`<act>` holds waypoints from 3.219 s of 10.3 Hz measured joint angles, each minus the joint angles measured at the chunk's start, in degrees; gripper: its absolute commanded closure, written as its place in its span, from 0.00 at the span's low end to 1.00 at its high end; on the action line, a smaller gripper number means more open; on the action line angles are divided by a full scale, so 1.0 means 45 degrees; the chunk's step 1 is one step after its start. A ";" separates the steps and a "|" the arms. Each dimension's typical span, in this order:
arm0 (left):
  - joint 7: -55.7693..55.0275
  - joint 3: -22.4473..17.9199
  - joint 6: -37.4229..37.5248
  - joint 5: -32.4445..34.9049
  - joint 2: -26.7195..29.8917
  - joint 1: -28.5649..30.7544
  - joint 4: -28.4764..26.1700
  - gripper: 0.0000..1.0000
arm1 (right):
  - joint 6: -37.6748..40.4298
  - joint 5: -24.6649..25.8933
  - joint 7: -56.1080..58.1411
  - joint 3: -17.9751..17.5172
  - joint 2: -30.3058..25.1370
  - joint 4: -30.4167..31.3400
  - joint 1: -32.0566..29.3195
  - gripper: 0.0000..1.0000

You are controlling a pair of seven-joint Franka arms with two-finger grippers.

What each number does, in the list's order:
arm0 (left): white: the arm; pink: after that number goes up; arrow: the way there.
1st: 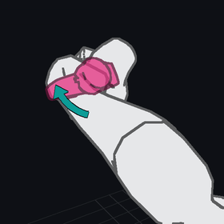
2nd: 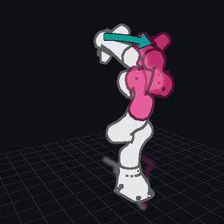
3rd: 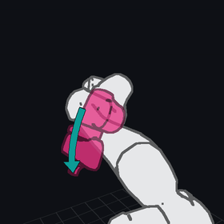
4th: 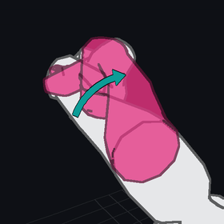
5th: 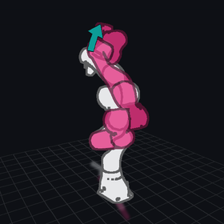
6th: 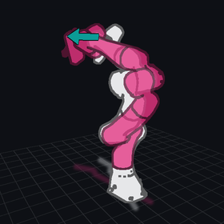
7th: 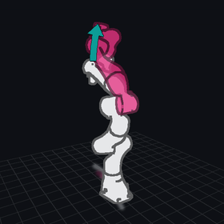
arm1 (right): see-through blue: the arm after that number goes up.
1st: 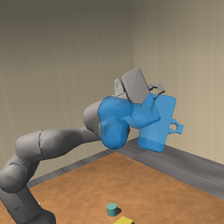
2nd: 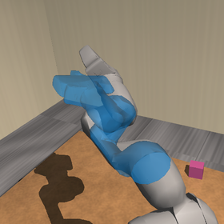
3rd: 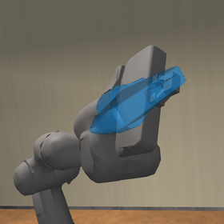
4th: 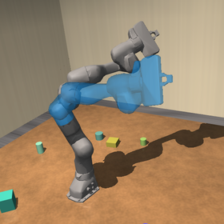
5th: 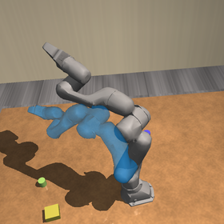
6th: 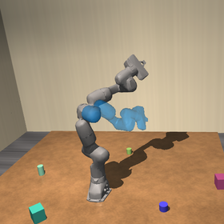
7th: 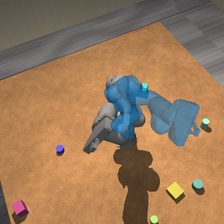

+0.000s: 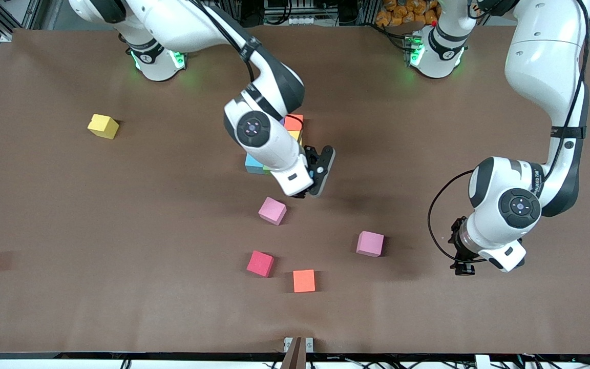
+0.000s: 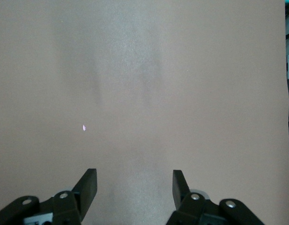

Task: Form number 2 with 11 blocks
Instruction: 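Carry the cyan cube toward the cube cluster with the right gripper, then lower the cyan cube beside the cluster with the right gripper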

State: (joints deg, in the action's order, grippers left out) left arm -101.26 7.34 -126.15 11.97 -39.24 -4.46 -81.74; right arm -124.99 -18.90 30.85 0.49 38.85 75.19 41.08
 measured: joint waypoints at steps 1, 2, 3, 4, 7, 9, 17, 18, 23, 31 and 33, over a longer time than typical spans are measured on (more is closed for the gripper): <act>0.0000 0.0000 -0.0022 0.0000 -0.0016 -0.0001 0.0001 0.27 | 0.0139 -0.0006 -0.0968 0.0402 -0.0212 0.0010 0.0136 1.00; 0.0000 0.0001 -0.0079 0.0000 -0.0023 -0.0002 0.0001 0.27 | 0.0488 -0.0007 -0.2044 0.0801 -0.0341 0.0040 0.0227 1.00; 0.0001 0.0003 -0.0132 0.0000 -0.0029 -0.0007 0.0002 0.27 | 0.1151 -0.0007 -0.3050 0.1230 -0.0463 0.0112 0.0256 1.00; 0.0001 0.0004 -0.0151 0.0000 -0.0040 -0.0011 0.0002 0.27 | 0.1826 -0.0009 -0.4043 0.1633 -0.0621 0.0270 0.0255 1.00; 0.0018 0.0004 -0.0172 0.0000 -0.0075 -0.0016 0.0002 0.27 | 0.2410 0.0670 -0.7686 0.2382 -0.1577 0.1708 0.0248 1.00; 0.0110 0.0005 -0.0208 0.0000 -0.0137 -0.0024 0.0002 0.27 | 0.2949 0.1530 -1.0209 0.2747 -0.2130 0.2256 0.0263 1.00; 0.0390 0.0006 -0.0346 0.0005 -0.0297 -0.0126 0.0003 0.27 | 0.0073 0.3005 -1.4636 0.2860 -0.3064 0.4796 0.0831 1.00; 0.0434 0.0005 -0.0351 0.0006 -0.0324 -0.0133 0.0003 0.27 | -0.0570 0.3005 -1.4639 0.2804 -0.3133 0.5396 0.0878 1.00; 0.0473 0.0004 -0.0366 0.0006 -0.0354 -0.0147 0.0003 0.27 | -0.4050 0.3005 -1.4691 0.2499 -0.3259 0.7760 0.1239 1.00; 0.0474 0.0004 -0.0486 0.0006 -0.0477 -0.0225 0.0003 0.27 | -0.6166 0.3474 -1.4721 0.2265 -0.3234 0.9432 0.1450 1.00; 0.0474 0.0004 -0.0509 0.0006 -0.0515 -0.0225 0.0003 0.27 | -0.6459 0.3483 -1.4721 0.2264 -0.3190 0.9721 0.1450 1.00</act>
State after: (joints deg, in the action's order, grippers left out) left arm -99.13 7.36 -128.44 12.00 -41.56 -5.47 -81.73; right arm -154.05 -3.23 -35.39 10.68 24.49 118.93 47.61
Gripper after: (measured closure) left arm 0.264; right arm 0.423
